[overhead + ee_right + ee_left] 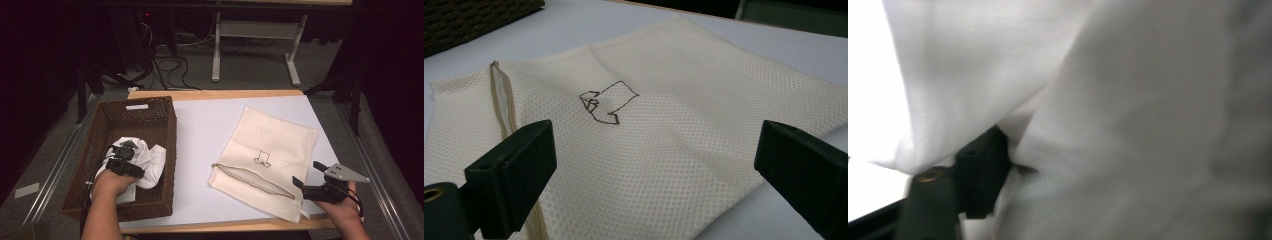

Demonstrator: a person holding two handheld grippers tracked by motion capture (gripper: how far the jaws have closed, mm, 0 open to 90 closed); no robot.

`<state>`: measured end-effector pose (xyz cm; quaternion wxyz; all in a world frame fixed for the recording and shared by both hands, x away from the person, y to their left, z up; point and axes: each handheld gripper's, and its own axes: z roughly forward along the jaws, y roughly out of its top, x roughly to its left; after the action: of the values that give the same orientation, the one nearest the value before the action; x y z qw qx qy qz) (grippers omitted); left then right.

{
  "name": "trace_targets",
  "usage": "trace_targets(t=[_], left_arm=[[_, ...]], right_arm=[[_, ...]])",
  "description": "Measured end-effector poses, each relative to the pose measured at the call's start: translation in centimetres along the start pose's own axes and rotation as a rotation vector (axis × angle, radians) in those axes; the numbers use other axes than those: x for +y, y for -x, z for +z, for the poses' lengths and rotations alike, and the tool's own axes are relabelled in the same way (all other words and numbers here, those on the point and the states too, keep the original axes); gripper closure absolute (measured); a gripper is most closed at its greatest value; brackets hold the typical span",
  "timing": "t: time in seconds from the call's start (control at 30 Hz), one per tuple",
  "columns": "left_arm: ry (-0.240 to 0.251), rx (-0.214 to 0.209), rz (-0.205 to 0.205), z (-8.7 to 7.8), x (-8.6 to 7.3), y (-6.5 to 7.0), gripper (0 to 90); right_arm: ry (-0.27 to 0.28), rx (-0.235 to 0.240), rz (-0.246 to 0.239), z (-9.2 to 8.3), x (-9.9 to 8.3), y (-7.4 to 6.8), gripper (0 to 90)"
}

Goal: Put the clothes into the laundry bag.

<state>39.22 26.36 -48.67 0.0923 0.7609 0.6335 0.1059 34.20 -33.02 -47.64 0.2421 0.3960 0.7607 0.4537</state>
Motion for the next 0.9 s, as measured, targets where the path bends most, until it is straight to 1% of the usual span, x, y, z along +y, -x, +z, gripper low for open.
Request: trace_targets(t=[0.03,0.07,0.1,0.13,0.17,0.2,0.27,0.3,0.33,0.37,0.4,0.43,0.47,0.5,0.53,0.6,0.63,0.67,0.7,0.73,0.8,0.83,0.87,0.9], left_arm=[[0.022,0.012,0.006,-0.2,-0.1,0.1,44.8],[0.022,0.012,0.006,-0.2,-0.1,0.1,48.8],[0.027,0.007,0.009,-0.3,-0.1,0.1,48.8],[0.035,-0.003,0.016,-0.4,-0.2,0.2,54.4],[0.041,-0.015,0.021,-0.5,-0.1,0.2,65.7],[0.045,-0.021,0.027,-0.5,-0.1,0.2,65.7],[0.056,-0.021,0.048,-0.7,-0.1,0.4,72.1],[0.078,-0.032,0.045,-1.0,-0.1,0.4,73.2],[0.078,-0.032,0.045,-1.0,-0.1,0.4,73.9],[0.099,-0.041,0.041,-1.2,-0.1,0.4,73.9],[0.11,-0.046,0.039,-1.4,-0.1,0.4,74.9],[0.129,-0.049,0.039,-1.5,-0.2,0.3,75.4],[0.172,-0.06,0.027,-2.0,-0.3,0.2,76.1],[0.172,-0.06,0.027,-2.0,-0.3,0.2,76.3],[0.191,-0.069,0.023,-2.3,-0.3,0.1,76.3],[0.247,-0.068,0.018,-2.8,-0.4,0.1,76.6],[0.313,-0.066,0.021,-3.4,-0.6,0.0,76.7],[0.347,-0.061,0.02,-3.7,-0.7,0.0,76.8],[0.347,-0.061,0.02,-3.7,-0.7,0.0,76.9],[0.377,-0.058,0.021,-4.0,-0.8,0.0,76.9],[0.418,-0.057,0.021,-4.4,-1.0,0.0,76.9],[0.462,-0.052,0.023,-4.8,-1.3,0.0,76.9],[0.462,-0.052,0.023,-4.8,-1.3,0.0,76.9],[0.505,-0.038,0.027,-5.2,-1.5,0.1,76.9]], right_arm=[[0.003,-0.001,-0.001,0.0,0.0,0.0,4.7],[0.003,-0.001,-0.001,0.0,0.0,0.0,4.7],[0.005,-0.001,-0.002,0.0,0.0,0.1,4.9],[0.002,-0.001,0.004,0.0,0.0,0.1,5.3],[0.001,0.0,0.011,0.0,-0.1,0.1,6.0],[0.001,0.0,0.011,0.0,-0.1,0.1,6.0],[0.003,0.002,0.012,0.0,-0.1,0.1,6.3],[0.004,0.002,0.011,0.0,-0.1,0.1,6.2],[0.004,0.002,0.011,0.0,-0.1,0.1,6.2],[0.005,0.003,0.011,0.0,-0.1,0.1,6.2],[0.007,0.003,0.012,0.1,-0.1,0.2,6.2],[0.009,0.004,0.01,0.1,-0.1,0.2,6.3],[0.004,0.002,0.023,0.1,-0.1,0.2,6.2],[0.004,0.002,0.023,0.1,-0.1,0.2,6.2],[0.003,0.001,0.025,0.2,-0.2,0.2,6.2],[0.004,0.002,0.024,0.2,-0.2,0.2,6.3],[0.006,0.002,0.021,0.2,-0.2,0.3,6.4],[0.006,0.001,0.02,0.1,-0.2,0.3,6.5],[0.006,0.001,0.02,0.1,-0.2,0.3,6.5],[0.006,0.0,0.02,0.1,-0.2,0.3,6.5],[0.005,0.0,0.017,0.1,-0.1,0.3,6.6],[0.004,0.001,0.015,0.1,-0.1,0.3,6.6],[0.005,0.001,0.016,0.1,-0.1,0.3,6.6],[0.008,0.001,0.016,0.1,-0.1,0.3,6.7]])
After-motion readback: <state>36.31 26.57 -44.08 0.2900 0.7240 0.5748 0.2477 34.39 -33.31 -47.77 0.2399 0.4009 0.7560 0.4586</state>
